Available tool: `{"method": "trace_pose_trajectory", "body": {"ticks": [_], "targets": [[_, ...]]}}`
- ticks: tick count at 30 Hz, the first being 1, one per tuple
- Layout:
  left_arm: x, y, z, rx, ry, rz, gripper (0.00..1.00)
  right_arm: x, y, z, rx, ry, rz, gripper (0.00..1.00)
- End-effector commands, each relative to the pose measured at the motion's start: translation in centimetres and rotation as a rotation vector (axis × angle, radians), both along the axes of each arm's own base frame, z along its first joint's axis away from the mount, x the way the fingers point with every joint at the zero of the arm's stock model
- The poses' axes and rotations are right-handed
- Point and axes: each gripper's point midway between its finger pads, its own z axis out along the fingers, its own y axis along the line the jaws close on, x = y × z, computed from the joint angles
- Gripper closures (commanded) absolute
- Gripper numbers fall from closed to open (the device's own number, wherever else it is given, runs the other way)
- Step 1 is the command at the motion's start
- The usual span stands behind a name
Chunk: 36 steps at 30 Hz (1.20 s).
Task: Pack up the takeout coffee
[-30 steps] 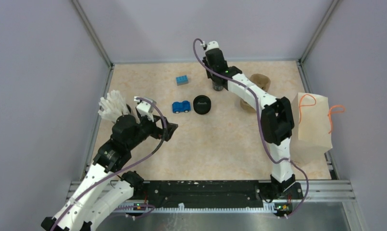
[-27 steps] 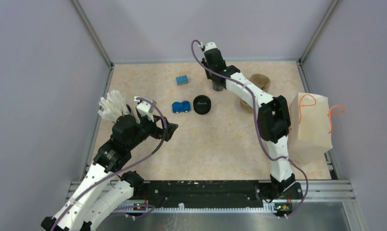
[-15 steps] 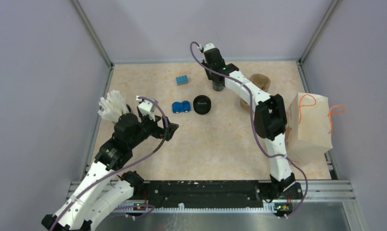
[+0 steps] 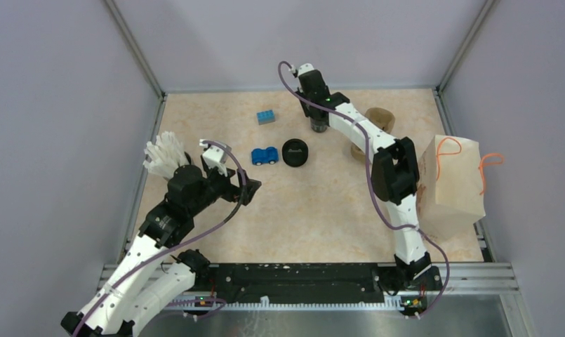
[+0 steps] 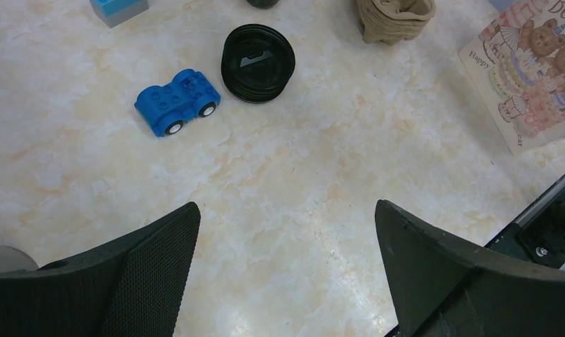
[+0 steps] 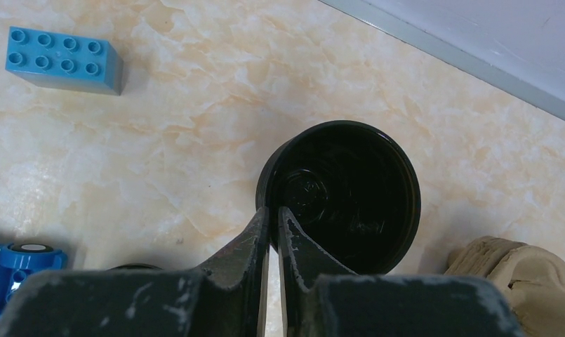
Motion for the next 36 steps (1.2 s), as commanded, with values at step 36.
{"method": "trace_pose_trajectory", "body": {"ticks": [36], "targets": [[0.6, -0.2, 0.6, -0.005, -0.032, 0.002, 0.01, 1.1, -0.5, 3.6, -0.014, -0.053, 0.036, 0.73]]}}
